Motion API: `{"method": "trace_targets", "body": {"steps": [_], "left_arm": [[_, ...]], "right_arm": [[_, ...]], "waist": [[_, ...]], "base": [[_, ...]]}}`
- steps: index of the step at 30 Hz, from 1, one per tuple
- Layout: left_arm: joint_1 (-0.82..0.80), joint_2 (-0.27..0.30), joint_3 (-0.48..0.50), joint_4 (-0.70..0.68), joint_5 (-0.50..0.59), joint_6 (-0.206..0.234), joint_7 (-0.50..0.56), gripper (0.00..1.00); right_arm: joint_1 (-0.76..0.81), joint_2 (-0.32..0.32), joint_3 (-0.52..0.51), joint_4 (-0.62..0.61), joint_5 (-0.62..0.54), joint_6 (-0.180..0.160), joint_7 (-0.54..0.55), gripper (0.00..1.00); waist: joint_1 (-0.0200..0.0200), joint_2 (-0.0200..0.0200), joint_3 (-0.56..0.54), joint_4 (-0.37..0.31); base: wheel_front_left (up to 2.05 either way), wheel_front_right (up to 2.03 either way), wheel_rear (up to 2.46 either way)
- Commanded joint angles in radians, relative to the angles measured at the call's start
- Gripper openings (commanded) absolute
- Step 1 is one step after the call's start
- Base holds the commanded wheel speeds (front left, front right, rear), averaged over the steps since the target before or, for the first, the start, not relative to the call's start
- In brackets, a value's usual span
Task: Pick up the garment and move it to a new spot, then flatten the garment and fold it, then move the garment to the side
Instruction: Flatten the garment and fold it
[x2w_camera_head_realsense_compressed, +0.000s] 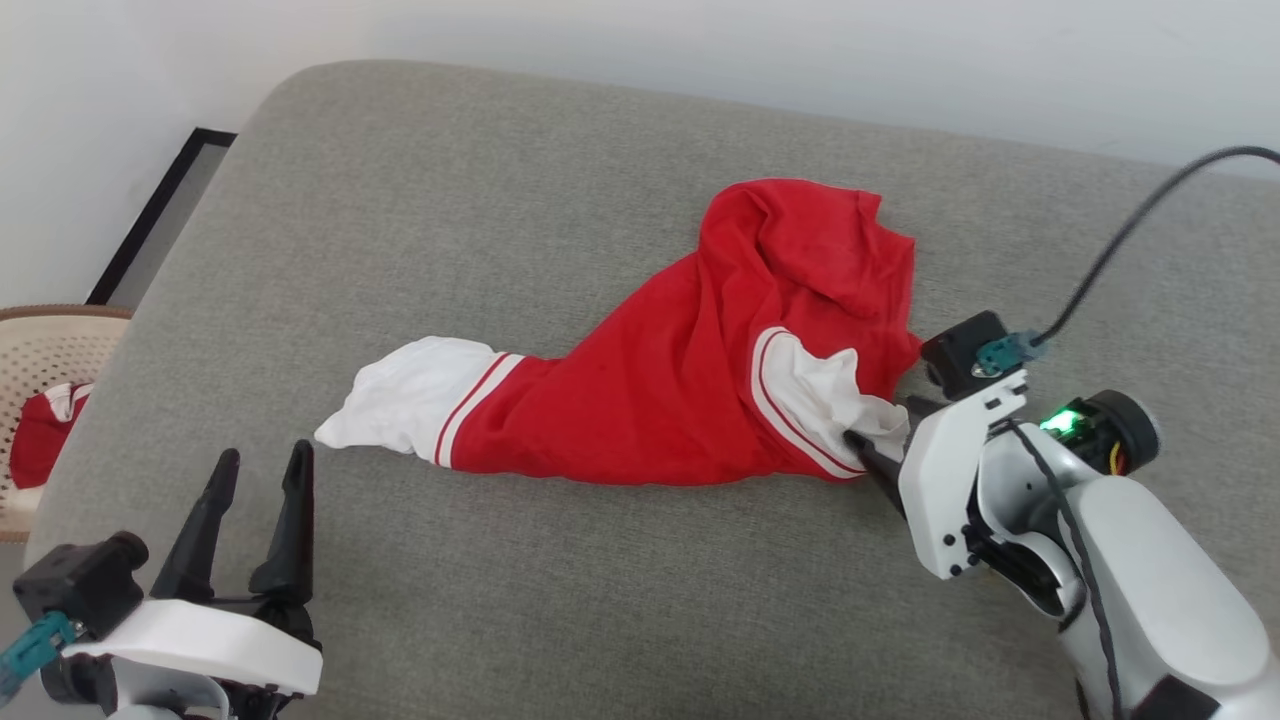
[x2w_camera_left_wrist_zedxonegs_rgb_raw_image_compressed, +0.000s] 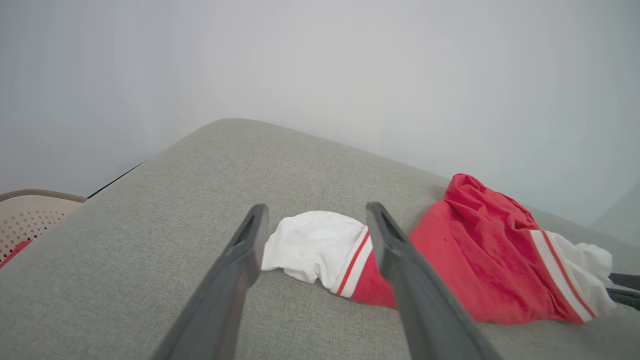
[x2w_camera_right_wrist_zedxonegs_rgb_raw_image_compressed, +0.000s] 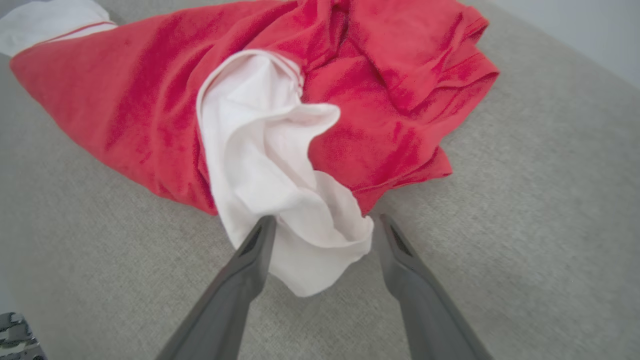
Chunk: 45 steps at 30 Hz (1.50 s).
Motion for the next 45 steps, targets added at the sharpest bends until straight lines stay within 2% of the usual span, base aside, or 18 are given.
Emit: {"method": "trace_targets", "body": {"steps": [1,6,7,8,14,19,24,30,33,38,40,45], "left_arm": [[0.009,-0.005,0.010,-0.001,0.009,-0.005,-0.005,1.00],[0.027,-0.061,0.054,0.002,0.052,-0.048,-0.005,1.00],[0.030,-0.072,0.062,0.002,0.062,-0.056,-0.005,1.00],[0.030,-0.081,0.072,0.000,0.078,-0.064,-0.005,1.00],[0.053,-0.146,0.130,0.001,0.145,-0.109,-0.005,1.00],[0.078,-0.189,0.181,0.002,0.178,-0.133,-0.005,1.00],[0.097,-0.219,0.221,0.001,0.204,-0.153,-0.005,1.00],[0.111,-0.235,0.252,0.002,0.227,-0.167,-0.005,1.00],[0.115,-0.241,0.261,0.003,0.229,-0.173,-0.005,1.00],[0.126,-0.242,0.260,0.004,0.228,-0.177,-0.005,1.00],[0.130,-0.241,0.260,0.007,0.225,-0.180,-0.005,1.00],[0.129,-0.238,0.254,0.011,0.223,-0.182,-0.005,1.00]], "right_arm": [[-0.009,0.006,0.002,0.011,0.007,0.000,0.002,1.00],[-0.052,0.014,0.029,0.128,0.029,0.000,0.025,1.00],[-0.063,0.013,0.034,0.147,0.028,0.000,0.024,0.44],[-0.072,0.015,0.041,0.162,0.032,0.000,0.017,0.00],[-0.116,0.024,0.052,0.208,0.086,0.000,0.018,0.00],[-0.131,0.020,0.026,0.160,0.160,0.000,0.063,0.00],[-0.096,0.003,-0.047,0.073,0.206,0.000,0.123,0.00],[-0.007,-0.022,-0.192,-0.030,0.164,0.000,0.210,0.00],[0.064,-0.015,-0.284,-0.073,0.123,0.000,0.275,0.00],[0.204,0.029,-0.428,-0.158,0.067,0.000,0.418,0.00],[0.280,0.067,-0.493,-0.220,0.024,0.000,0.480,0.00],[0.334,0.111,-0.546,-0.268,-0.033,0.000,0.508,0.00]], "waist": [[0.0000,-0.0001,0.002,0.004],[0.0000,-0.0001,0.006,0.018],[0.0000,-0.0001,0.007,0.020],[0.0000,-0.0001,0.007,0.022],[0.0000,-0.0001,0.003,0.016],[0.0000,-0.0001,-0.007,-0.006],[0.0000,-0.0001,-0.015,-0.029],[0.0000,-0.0001,-0.021,-0.050],[0.0000,-0.0001,-0.026,-0.058],[0.0000,-0.0001,-0.035,-0.060],[0.0000,-0.0001,-0.037,-0.060],[0.0000,-0.0001,-0.037,-0.062]], "base": [[0.00,0.00,0.00],[0.00,0.00,0.00],[0.00,0.00,0.00],[0.00,0.00,0.00],[0.00,0.00,0.00],[0.00,0.00,0.00],[0.00,0.00,0.00],[0.00,0.00,0.00],[0.00,0.00,0.00],[0.00,0.00,0.00],[0.00,0.00,0.00],[0.00,0.00,0.00]]}}
